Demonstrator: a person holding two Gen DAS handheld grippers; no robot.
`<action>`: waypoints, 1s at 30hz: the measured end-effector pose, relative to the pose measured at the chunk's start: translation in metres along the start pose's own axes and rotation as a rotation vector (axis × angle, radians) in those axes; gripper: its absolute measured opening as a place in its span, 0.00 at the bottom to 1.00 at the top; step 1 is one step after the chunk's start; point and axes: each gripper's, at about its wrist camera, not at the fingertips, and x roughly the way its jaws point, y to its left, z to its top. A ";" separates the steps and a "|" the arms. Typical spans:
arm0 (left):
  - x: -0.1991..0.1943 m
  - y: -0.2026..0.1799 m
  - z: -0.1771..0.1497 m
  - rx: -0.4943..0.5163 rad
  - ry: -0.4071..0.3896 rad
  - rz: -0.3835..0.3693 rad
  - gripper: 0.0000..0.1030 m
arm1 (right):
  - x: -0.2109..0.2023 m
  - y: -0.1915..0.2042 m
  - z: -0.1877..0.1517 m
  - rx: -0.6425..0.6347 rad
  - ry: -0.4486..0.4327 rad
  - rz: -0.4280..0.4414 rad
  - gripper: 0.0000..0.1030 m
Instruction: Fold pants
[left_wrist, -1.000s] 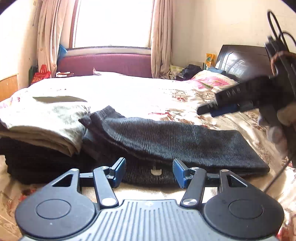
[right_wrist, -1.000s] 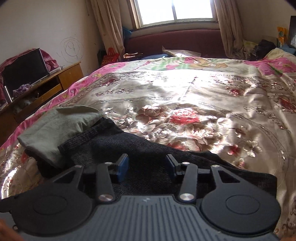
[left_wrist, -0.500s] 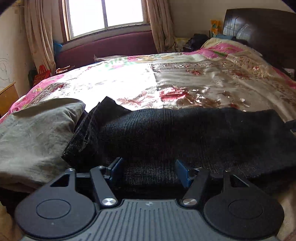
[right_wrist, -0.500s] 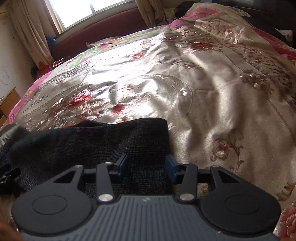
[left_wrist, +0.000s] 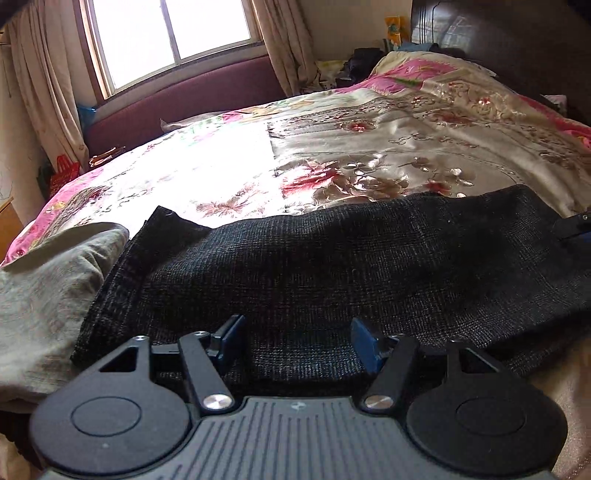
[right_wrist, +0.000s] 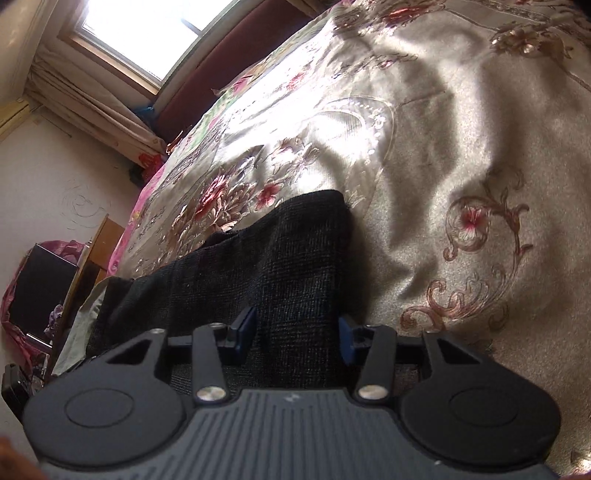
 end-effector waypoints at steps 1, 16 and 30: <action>0.002 -0.003 0.002 -0.001 0.001 -0.005 0.75 | 0.004 0.000 0.001 -0.005 0.010 0.008 0.43; 0.005 -0.043 0.010 0.044 0.020 -0.120 0.75 | 0.024 0.016 -0.005 -0.034 0.051 0.100 0.19; 0.007 -0.116 0.022 0.196 0.021 -0.223 0.74 | -0.025 0.019 0.006 -0.242 0.022 -0.186 0.11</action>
